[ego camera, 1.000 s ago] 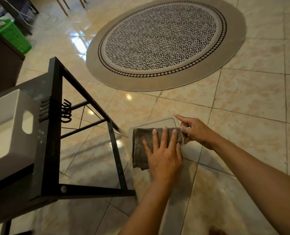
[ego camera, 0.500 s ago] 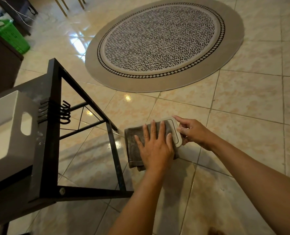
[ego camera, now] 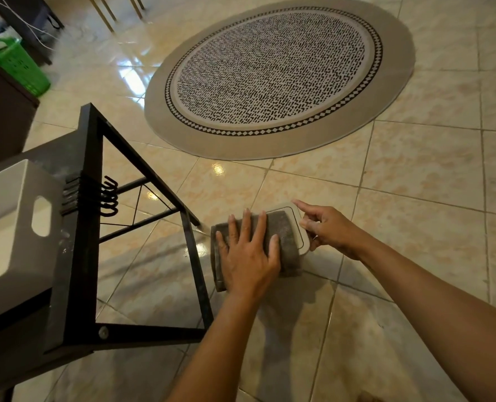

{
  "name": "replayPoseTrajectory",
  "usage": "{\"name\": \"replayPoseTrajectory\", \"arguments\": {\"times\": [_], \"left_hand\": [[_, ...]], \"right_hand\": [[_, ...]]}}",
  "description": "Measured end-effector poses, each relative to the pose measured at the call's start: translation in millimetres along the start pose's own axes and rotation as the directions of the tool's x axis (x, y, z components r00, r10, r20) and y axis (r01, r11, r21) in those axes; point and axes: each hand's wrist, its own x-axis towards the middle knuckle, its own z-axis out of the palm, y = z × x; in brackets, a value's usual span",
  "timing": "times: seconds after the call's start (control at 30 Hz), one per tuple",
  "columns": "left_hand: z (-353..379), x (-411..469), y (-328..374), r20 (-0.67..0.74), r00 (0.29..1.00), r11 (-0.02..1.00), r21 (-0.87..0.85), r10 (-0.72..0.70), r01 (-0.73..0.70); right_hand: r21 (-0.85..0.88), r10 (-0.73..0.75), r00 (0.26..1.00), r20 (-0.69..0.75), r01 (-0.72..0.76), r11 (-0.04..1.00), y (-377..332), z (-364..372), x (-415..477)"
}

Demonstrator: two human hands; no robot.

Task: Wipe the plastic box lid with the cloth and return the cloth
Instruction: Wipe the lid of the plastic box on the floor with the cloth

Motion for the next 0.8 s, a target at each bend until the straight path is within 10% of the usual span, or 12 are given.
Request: {"name": "replayPoseTrajectory", "arguments": {"times": [0.8], "left_hand": [[2,6,10,0.056,0.996,0.996,0.058,-0.073,0.07]], "right_hand": [[0.016,-0.01,1.0,0.012,0.009,1.0,1,1,2]]}}
